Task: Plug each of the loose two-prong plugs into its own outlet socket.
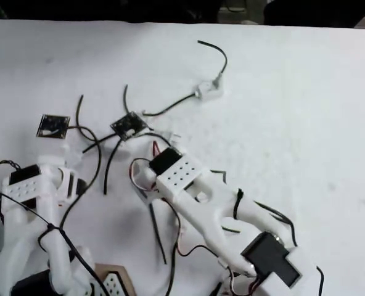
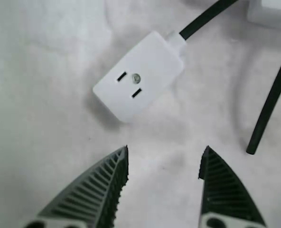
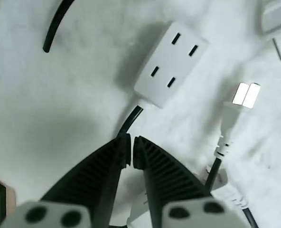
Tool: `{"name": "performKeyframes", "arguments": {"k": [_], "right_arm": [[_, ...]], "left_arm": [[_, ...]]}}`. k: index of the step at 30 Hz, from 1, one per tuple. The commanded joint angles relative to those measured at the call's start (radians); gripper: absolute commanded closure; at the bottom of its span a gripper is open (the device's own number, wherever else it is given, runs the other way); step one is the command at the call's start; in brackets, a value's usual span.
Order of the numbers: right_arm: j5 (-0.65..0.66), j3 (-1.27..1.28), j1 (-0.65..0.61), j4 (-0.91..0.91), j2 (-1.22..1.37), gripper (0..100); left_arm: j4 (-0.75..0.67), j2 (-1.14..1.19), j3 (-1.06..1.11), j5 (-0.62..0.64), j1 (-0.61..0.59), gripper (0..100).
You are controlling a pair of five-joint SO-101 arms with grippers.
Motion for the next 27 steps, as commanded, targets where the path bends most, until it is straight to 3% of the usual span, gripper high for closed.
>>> {"name": "performKeyframes", "arguments": {"k": [1, 12, 17, 20, 23, 27], "right_arm": [[-0.003, -0.041, -0.004, -0.012, -0.058, 98.1], [-0.035, -0.106, 0.05, -0.019, -0.085, 97.7], [-0.103, -0.107, 0.203, 0.05, -0.197, 97.7], [-0.103, -0.104, 0.306, 0.113, -0.291, 97.7], [-0.103, -0.104, 0.415, 0.176, -0.375, 97.8], [-0.103, -0.072, 0.559, 0.182, -0.421, 97.8]], "left_arm": [[-0.017, -0.03, -0.003, 0.005, 0.008, 76], [-0.017, -0.036, -0.008, 0.012, 0.015, 76], [-0.011, -0.036, -0.009, 0.02, 0.119, 75], [-0.006, -0.038, -0.043, 0.114, 0.173, 76], [0.071, -0.035, -0.126, 0.247, 0.229, 76], [0.232, -0.028, -0.269, 0.276, 0.343, 76]]}}
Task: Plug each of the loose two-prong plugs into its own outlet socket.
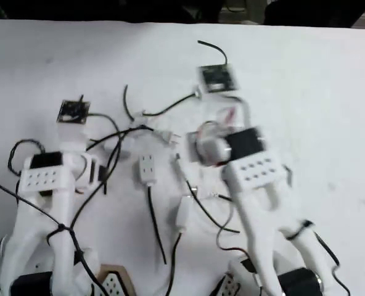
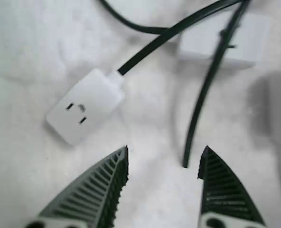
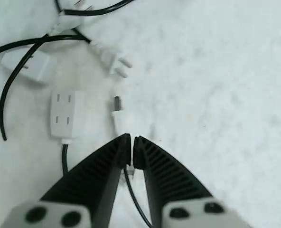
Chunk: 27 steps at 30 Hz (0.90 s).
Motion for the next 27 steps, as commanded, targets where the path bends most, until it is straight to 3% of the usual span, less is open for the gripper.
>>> {"name": "performKeyframes", "arguments": {"k": [1, 6, 11, 19, 27], "right_arm": [[-0.008, 0.006, 0.124, -0.004, -0.053, 97.8], [-0.008, 0.098, 0.222, -0.127, -0.027, 97.8], [-0.008, 0.157, 0.236, -0.205, 0.008, 98.0], [-0.008, 0.163, 0.236, -0.203, 0.013, 98.0], [-0.008, 0.163, 0.236, -0.202, 0.013, 98.1]], "left_arm": [[0.123, -0.027, -0.143, 0.029, 0.11, 76], [0.158, -0.022, -0.21, 0.084, 0.242, 75], [0.158, 0.101, -0.273, 0.135, 0.338, 75], [0.164, 0.515, -0.516, 0.276, 0.384, 72], [0.166, 0.743, -0.635, 0.284, 0.384, 72]]}}
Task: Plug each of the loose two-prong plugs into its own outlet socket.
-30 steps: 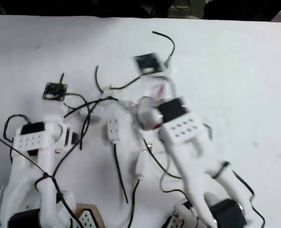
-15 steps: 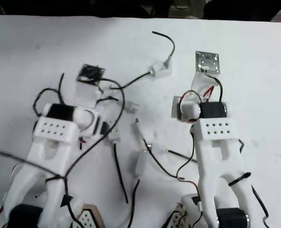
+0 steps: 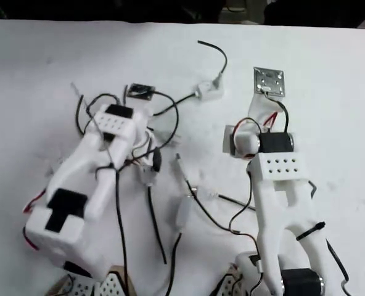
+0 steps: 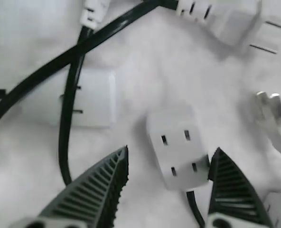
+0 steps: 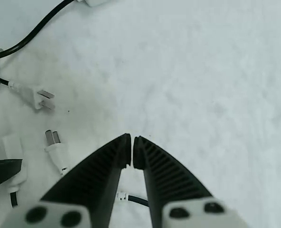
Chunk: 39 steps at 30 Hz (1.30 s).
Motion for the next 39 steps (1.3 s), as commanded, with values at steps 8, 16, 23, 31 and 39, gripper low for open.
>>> {"name": "performKeyframes", "arguments": {"k": [8, 16, 23, 31, 39], "right_arm": [[-0.008, -0.003, 0.005, -0.01, -0.005, 98.1], [-0.008, -0.002, 0.005, -0.01, -0.005, 98.1], [-0.008, -0.002, 0.005, -0.01, -0.005, 98.1], [-0.002, -0.002, 0.008, -0.01, -0.005, 97.8], [-0.002, -0.002, 0.012, -0.01, -0.005, 97.8]], "left_arm": [[0.008, 0.041, -0.052, -0.098, 0.005, 90], [0.02, 0.041, -0.043, -0.434, 0.005, 97], [0.157, 0.039, -0.052, -0.684, 0.093, 97], [0.204, 0.039, -0.121, -0.609, 0.087, 88], [0.295, 0.039, -0.249, -0.529, 0.067, 85]]}}
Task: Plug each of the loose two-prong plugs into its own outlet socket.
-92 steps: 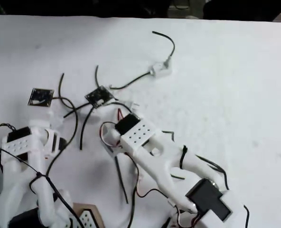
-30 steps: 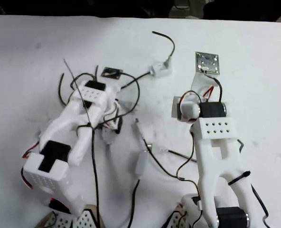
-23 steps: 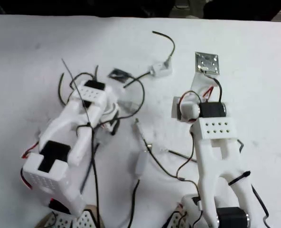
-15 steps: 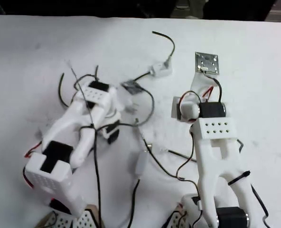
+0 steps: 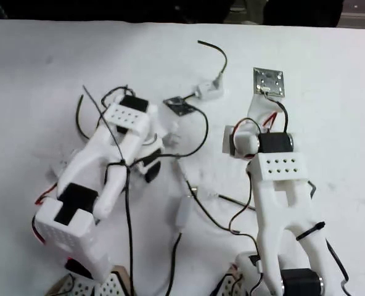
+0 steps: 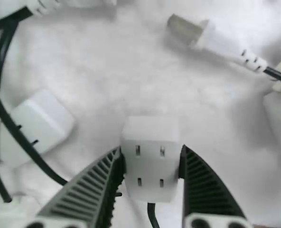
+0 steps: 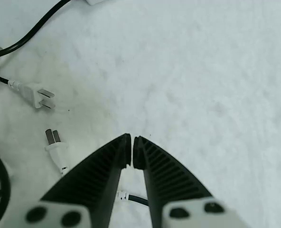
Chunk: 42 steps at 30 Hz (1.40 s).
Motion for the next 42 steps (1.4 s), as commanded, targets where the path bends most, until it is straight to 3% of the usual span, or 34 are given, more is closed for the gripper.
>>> {"name": "performKeyframes", "arguments": {"k": [1, 8, 19, 27, 32, 37, 42], "right_arm": [[-0.002, -0.005, 0.013, -0.01, -0.005, 97.8], [0.0, -0.005, 0.013, -0.01, -0.005, 97.8], [0.0, 0.018, 0.007, -0.013, -0.013, 97.8], [0.0, 0.018, 0.007, -0.013, -0.013, 97.8], [0.0, 0.018, 0.007, -0.015, -0.013, 97.8], [0.0, 0.02, 0.005, -0.013, -0.013, 97.8], [0.0, 0.02, 0.005, -0.013, -0.013, 97.8]], "left_arm": [[0.029, -0.007, -0.063, 0.043, -0.01, 85], [0.025, -0.005, -0.061, 0.163, -0.01, 84], [0.034, -0.007, -0.068, 0.224, -0.008, 78], [0.08, -0.007, -0.135, 0.221, -0.015, 88], [0.287, -0.008, -0.334, 0.218, -0.071, 76], [0.293, -0.091, -0.379, 0.216, -0.173, 75], [0.285, -0.341, -0.281, 0.216, -0.231, 76]]}}
